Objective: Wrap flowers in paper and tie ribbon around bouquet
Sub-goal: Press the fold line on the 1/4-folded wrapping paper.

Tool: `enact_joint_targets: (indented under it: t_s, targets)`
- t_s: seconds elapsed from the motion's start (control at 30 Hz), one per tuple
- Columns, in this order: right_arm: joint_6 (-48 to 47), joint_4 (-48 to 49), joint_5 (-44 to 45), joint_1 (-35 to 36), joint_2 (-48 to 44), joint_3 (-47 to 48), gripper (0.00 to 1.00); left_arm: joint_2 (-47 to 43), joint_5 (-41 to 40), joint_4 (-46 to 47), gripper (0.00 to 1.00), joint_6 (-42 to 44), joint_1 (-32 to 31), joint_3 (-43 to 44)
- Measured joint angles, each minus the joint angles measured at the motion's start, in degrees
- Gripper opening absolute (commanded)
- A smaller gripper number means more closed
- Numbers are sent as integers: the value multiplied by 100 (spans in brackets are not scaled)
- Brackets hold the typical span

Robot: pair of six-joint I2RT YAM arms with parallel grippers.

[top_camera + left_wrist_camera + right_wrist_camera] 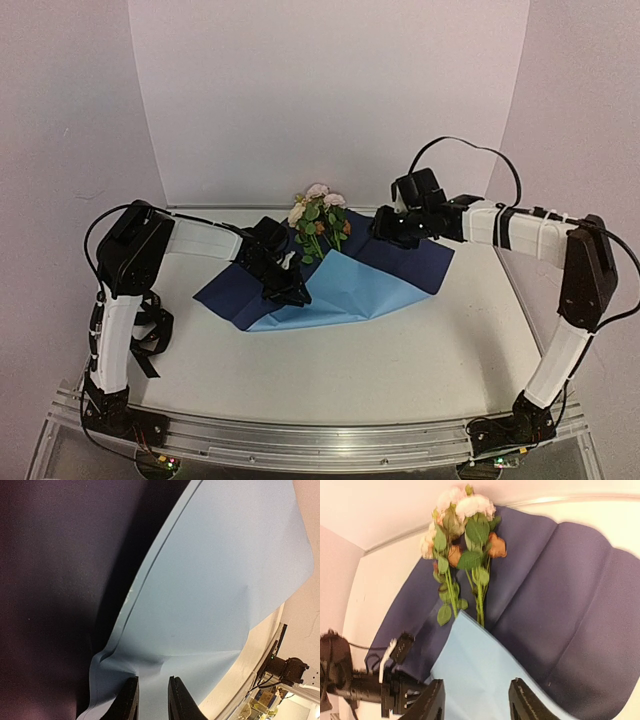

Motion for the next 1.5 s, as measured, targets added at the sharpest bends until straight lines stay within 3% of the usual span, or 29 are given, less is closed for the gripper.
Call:
enact_joint_targets:
  t_s: [0.13,0.37,0.87,1.5]
  targets:
    - [438,184,-203,219,47,-697,17,11,33,-2,22,5,3,7]
    - [1229,672,-575,366,293,-1668,6,17,51,-10,22,11,11,12]
    - [2279,1861,-705,366,315,-2810,1,24,63,-29,22,24,39,18]
    - [3169,3043,-879,-33,138,-3755,2,61,202,-95,20,171,131,48]
